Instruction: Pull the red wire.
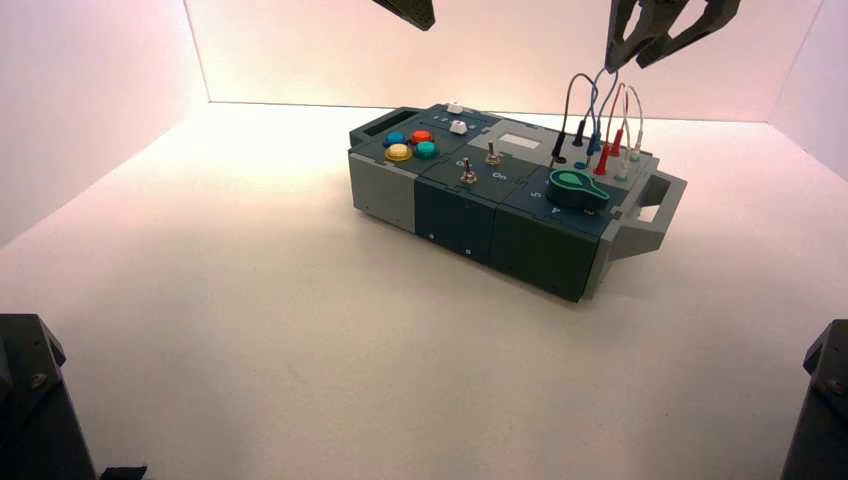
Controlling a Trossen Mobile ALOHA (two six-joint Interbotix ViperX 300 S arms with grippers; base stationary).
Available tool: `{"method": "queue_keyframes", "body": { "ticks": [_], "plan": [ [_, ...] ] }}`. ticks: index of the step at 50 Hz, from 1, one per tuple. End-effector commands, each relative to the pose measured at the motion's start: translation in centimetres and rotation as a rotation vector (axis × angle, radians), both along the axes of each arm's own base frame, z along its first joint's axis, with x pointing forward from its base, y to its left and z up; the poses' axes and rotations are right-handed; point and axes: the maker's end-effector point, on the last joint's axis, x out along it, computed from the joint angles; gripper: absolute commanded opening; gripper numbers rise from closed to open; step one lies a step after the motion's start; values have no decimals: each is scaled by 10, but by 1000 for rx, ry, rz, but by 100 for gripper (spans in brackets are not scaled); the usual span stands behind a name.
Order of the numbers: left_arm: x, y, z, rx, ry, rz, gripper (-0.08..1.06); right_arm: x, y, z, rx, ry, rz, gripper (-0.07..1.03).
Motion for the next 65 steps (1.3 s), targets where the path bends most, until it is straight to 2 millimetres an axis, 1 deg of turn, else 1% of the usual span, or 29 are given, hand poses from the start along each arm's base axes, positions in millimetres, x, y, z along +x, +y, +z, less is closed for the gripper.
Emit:
{"method": "queue_keyframes", "body": {
  "ticks": [1, 16, 25, 31, 37, 43, 49, 65],
  "plan": [
    [1, 0, 15, -24, -33, 4, -3, 3, 2, 7, 8, -21, 4, 53],
    [1, 0, 14, -23, -31, 4, -3, 1, 2, 6, 6, -14, 4, 53],
    [2, 0, 14, -23, -32, 5, -3, -3, 1, 2, -3, 14, 6, 53],
    [1, -1, 14, -22, -31, 3, -3, -7, 7, 1, -5, 21, 28, 53],
    [2, 0, 13, -22, -30, 5, -3, -13, 17, -4, -11, 37, 66, 53],
    [2, 0, 14, -23, -32, 5, -3, -15, 21, -10, -17, 56, 84, 53],
    [2, 0, 13, -22, -30, 5, -3, -16, 21, -16, -25, 78, 84, 51],
    [1, -1, 13, -22, -30, 4, -3, -15, 20, -41, -57, 161, 81, 51]
  ]
}}
